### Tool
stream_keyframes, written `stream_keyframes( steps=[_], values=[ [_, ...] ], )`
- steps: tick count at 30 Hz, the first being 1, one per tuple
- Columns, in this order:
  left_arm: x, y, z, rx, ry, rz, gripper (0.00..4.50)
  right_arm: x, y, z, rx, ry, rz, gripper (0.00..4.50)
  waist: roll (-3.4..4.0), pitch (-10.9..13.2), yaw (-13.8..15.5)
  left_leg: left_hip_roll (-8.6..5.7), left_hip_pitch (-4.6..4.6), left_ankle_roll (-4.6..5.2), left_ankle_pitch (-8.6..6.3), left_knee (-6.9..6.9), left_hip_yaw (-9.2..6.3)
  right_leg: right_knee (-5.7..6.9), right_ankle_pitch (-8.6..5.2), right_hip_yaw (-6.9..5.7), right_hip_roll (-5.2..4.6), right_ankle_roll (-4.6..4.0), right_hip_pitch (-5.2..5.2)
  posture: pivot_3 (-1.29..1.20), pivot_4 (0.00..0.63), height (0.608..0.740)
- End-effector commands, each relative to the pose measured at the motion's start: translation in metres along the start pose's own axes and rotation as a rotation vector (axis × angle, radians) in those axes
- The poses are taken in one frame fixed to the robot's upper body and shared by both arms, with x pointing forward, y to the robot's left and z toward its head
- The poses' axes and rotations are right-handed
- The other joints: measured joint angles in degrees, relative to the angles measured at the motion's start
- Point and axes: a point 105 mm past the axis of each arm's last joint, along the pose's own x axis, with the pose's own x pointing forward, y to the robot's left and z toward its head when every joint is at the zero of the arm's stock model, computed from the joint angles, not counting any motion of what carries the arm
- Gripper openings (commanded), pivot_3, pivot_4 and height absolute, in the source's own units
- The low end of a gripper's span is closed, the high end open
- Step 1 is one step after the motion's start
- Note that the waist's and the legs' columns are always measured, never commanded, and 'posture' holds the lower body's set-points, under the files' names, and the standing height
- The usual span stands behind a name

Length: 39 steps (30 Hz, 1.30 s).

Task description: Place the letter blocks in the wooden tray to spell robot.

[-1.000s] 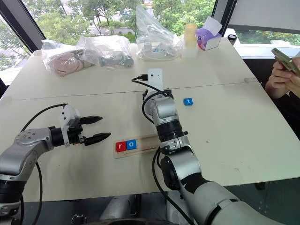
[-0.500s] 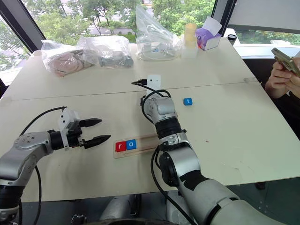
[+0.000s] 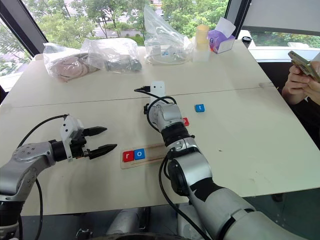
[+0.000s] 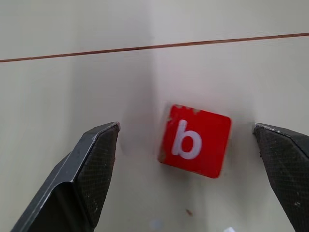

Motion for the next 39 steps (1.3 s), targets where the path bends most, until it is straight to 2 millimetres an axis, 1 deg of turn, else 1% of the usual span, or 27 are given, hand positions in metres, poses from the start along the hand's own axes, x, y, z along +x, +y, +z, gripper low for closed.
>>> stream_keyframes(
  steps=[1, 3, 5, 6, 9, 12, 13, 15, 16, 18, 19, 20, 21, 22, 23, 25, 26, 28, 29, 33, 34, 36, 39],
  values=[
    [-0.004, -0.001, 0.011, 0.029, -0.039, 0.006, 4.5, -0.024, 0.063, 0.01, -0.007, -0.03, 0.154, 3.67, 0.0, 0.0, 0.0, 0.0, 0.0, 0.0, 0.0, 0.0, 0.0, 0.0, 0.0, 0.0, 0.0, 0.0, 0.0, 0.0, 0.15, 0.74],
    [-0.004, -0.002, 0.011, 0.029, -0.038, 0.008, 4.5, -0.024, 0.063, 0.009, -0.008, -0.024, 0.146, 2.68, 0.0, 0.0, 0.0, 0.0, 0.0, 0.0, 0.0, 0.0, 0.0, 0.0, 0.0, 0.0, 0.0, 0.0, 0.0, 0.0, 0.15, 0.74],
    [-0.004, -0.002, 0.011, 0.028, -0.038, 0.009, 4.5, -0.024, 0.062, 0.008, -0.006, -0.014, 0.134, 1.52, 0.0, 0.0, 0.0, 0.0, 0.0, 0.0, 0.0, 0.0, 0.0, 0.0, 0.0, 0.01, 0.0, 0.0, -0.01, 0.0, 0.15, 0.74],
    [-0.003, -0.001, 0.011, 0.029, -0.038, 0.01, 4.5, -0.023, 0.061, 0.007, -0.007, -0.011, 0.127, 1.13, 0.0, 0.0, 0.0, 0.0, 0.0, 0.0, 0.0, 0.0, 0.0, 0.0, 0.0, 0.01, 0.0, 0.0, -0.01, 0.0, 0.15, 0.74],
    [-0.003, -0.001, 0.011, 0.028, -0.038, 0.012, 4.5, -0.023, 0.058, 0.007, -0.017, -0.012, 0.111, 1.13, 0.0, 0.0, 0.0, 0.0, 0.0, 0.0, 0.0, 0.0, 0.0, 0.0, 0.0, 0.01, 0.0, 0.0, -0.01, 0.0, 0.15, 0.74],
    [-0.001, -0.001, 0.011, 0.028, -0.039, 0.009, 4.5, -0.023, 0.049, 0.015, -0.049, -0.047, 0.075, 1.13, 0.0, 0.0, 0.0, 0.0, 0.0, 0.0, 0.0, 0.0, 0.0, 0.0, 0.0, 0.01, 0.0, 0.0, -0.01, 0.0, 0.15, 0.74],
    [0.0, -0.001, 0.011, 0.028, -0.039, 0.006, 4.5, -0.025, 0.044, 0.026, -0.065, -0.09, 0.072, 1.13, 0.0, 0.0, 0.0, 0.0, 0.0, 0.0, 0.0, 0.0, 0.0, 0.0, 0.0, 0.01, 0.0, 0.0, -0.01, 0.0, 0.15, 0.74],
    [0.002, -0.001, 0.011, 0.029, -0.04, -0.001, 4.5, -0.031, 0.026, 0.048, -0.073, -0.145, 0.059, 1.13, 0.01, 0.0, 0.0, 0.0, -0.02, 0.0, 0.0, 0.0, 0.0, 0.0, 0.0, 0.01, 0.0, 0.0, -0.03, 0.0, 0.15, 0.74],
    [0.002, -0.001, 0.011, 0.029, -0.04, -0.003, 4.5, -0.033, 0.02, 0.054, -0.073, -0.157, 0.055, 1.13, 0.01, 0.0, 0.0, 0.0, -0.04, 0.0, 0.0, 0.0, 0.0, 0.01, 0.0, 0.01, 0.0, 0.0, -0.05, 0.0, 0.15, 0.74],
    [0.005, 0.0, 0.012, 0.03, -0.041, -0.012, 4.5, -0.042, -0.011, 0.069, -0.073, -0.175, 0.039, 1.13, 0.01, 0.0, 0.2, 0.0, -0.06, 0.0, 0.0, 0.0, 0.0, 0.01, 0.0, 0.01, 0.0, 0.0, -0.07, 0.0, 0.15, 0.74],
    [0.006, 0.0, 0.012, 0.03, -0.041, -0.016, 4.5, -0.046, -0.023, 0.073, -0.075, -0.18, 0.035, 1.13, 0.0, 0.0, 0.4, 0.0, -0.09, 0.0, 0.0, 0.01, 0.0, 0.01, 0.0, 0.01, 0.0, 0.0, -0.07, 0.0, 0.15, 0.74],
    [0.006, 0.001, 0.012, 0.031, -0.042, -0.018, 4.5, -0.05, -0.03, 0.074, -0.079, -0.182, 0.033, 1.13, 0.0, 0.0, 0.7, -0.01, -0.13, 0.0, 0.0, 0.05, -0.02, -0.01, 0.0, 0.0, 0.0, 0.0, -0.08, 0.0, 0.15, 0.74],
    [0.008, 0.001, 0.012, 0.031, -0.041, -0.024, 4.5, -0.057, -0.046, 0.076, -0.089, -0.186, 0.03, 1.13, -0.01, 0.0, 1.0, -0.02, -0.14, 0.0, 0.0, 0.07, -0.02, -0.02, 0.0, 0.0, -0.01, 0.0, -0.07, 0.0, 0.15, 0.74],
    [0.01, 0.002, 0.011, 0.032, -0.04, -0.029, 4.5, -0.065, -0.069, 0.075, -0.103, -0.186, 0.017, 1.13, -0.04, 0.0, 1.4, -0.04, -0.15, 0.0, 0.0, 0.06, -0.01, -0.04, 0.0, -0.01, -0.03, 0.0, -0.07, 0.0, 0.15, 0.74],
    [0.013, 0.002, 0.01, 0.033, -0.04, -0.036, 4.5, -0.075, -0.088, 0.069, -0.131, -0.183, 0.012, 1.13, -0.07, 0.0, 2.0, -0.04, -0.16, 0.01, 0.0, 0.07, -0.01, -0.05, 0.0, -0.01, -0.02, 0.0, -0.07, 0.0, 0.15, 0.74],
    [0.017, 0.003, 0.009, 0.035, -0.042, -0.048, 4.5, -0.092, -0.115, 0.052, -0.194, -0.158, 0.009, 1.13, -0.09, -0.1, 2.4, -0.03, -0.21, 0.03, -0.02, 0.07, -0.1, -0.18, 0.0, -0.07, -0.01, 0.01, -0.02, 0.0, 0.15, 0.74],
    [0.018, 0.003, 0.009, 0.035, -0.043, -0.051, 4.5, -0.098, -0.124, 0.043, -0.214, -0.141, -0.001, 1.13, -0.09, -0.1, 2.6, -0.04, -0.27, 0.05, -0.03, 0.07, -0.1, -0.21, 0.0, -0.07, -0.01, 0.01, -0.03, 0.0, 0.15, 0.74],
    [0.021, 0.004, 0.009, 0.036, -0.047, -0.062, 4.5, -0.108, -0.15, 0.026, -0.24, -0.131, -0.035, 1.13, -0.08, 0.0, 2.5, -0.03, -0.32, 0.08, -0.05, 0.05, -0.06, -0.25, 0.0, -0.07, -0.01, 0.01, -0.08, 0.0, 0.15, 0.74],
    [0.023, 0.004, 0.008, 0.037, -0.048, -0.068, 4.5, -0.114, -0.157, 0.02, -0.257, -0.139, -0.031, 1.13, -0.08, 0.0, 2.3, -0.01, -0.34, 0.08, -0.05, 0.04, -0.02, -0.25, 0.0, -0.06, 0.0, 0.01, -0.13, 0.0, 0.15, 0.74],
    [0.027, 0.005, 0.006, 0.041, -0.049, -0.085, 4.5, -0.137, -0.169, 0.002, -0.321, -0.172, 0.022, 1.13, -0.07, 0.0, 1.4, 0.03, -0.38, 0.09, -0.04, 0.07, 0.01, -0.16, 0.01, -0.07, 0.01, 0.02, -0.19, 0.0, 0.15, 0.74],
    [0.028, 0.006, 0.006, 0.044, -0.05, -0.089, 4.5, -0.141, -0.176, -0.009, -0.323, -0.16, 0.014, 1.13, -0.09, 0.0, 1.5, 0.05, -0.37, 0.09, -0.04, 0.08, 0.02, -0.15, 0.01, -0.08, 0.03, 0.02, -0.19, 0.0, 0.15, 0.74],
    [0.032, 0.007, 0.006, 0.05, -0.052, -0.1, 4.5, -0.146, -0.189, -0.035, -0.271, -0.127, -0.009, 1.13, -0.22, -0.1, 1.9, 0.06, -0.36, 0.09, -0.04, 0.09, 0.01, -0.15, 0.01, -0.1, 0.05, 0.02, -0.15, 0.0, 0.15, 0.74],
    [0.036, 0.01, 0.008, 0.058, -0.056, -0.109, 4.5, -0.152, -0.195, -0.066, -0.229, -0.077, -0.025, 1.13, -0.22, -0.1, 2.4, 0.04, -0.36, 0.1, -0.05, 0.13, -0.02, -0.19, 0.01, -0.11, 0.03, 0.02, -0.07, 0.0, 0.15, 0.74]
  ],
)
